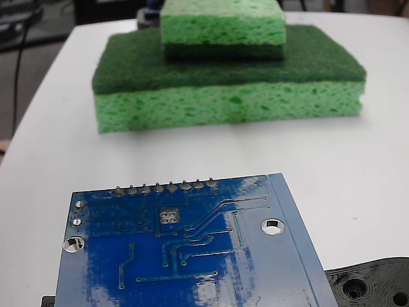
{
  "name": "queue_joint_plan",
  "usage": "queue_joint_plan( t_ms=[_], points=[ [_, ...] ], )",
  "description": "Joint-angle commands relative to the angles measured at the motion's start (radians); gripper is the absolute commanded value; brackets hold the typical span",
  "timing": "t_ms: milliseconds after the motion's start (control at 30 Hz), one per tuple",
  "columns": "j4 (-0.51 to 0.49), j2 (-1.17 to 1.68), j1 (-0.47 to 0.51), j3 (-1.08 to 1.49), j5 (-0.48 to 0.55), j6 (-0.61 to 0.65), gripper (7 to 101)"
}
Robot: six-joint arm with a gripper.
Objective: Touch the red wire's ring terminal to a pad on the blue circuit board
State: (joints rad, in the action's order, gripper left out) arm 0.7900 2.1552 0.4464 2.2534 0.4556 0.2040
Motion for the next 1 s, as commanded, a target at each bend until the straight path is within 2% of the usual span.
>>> queue_joint_plan(
  t_ms=[33, 433, 567, 1000],
  points=[
    [0.017, -0.127, 0.000, -0.095, 0.028, 0.020, 100.3],
    [0.018, -0.304, 0.072, -0.187, 0.129, 0.112, 100.3],
    [0.025, -0.330, 0.074, -0.202, 0.132, 0.121, 100.3],
    [-0.043, -0.377, 0.074, -0.175, 0.124, 0.114, 100.3]
  ],
)
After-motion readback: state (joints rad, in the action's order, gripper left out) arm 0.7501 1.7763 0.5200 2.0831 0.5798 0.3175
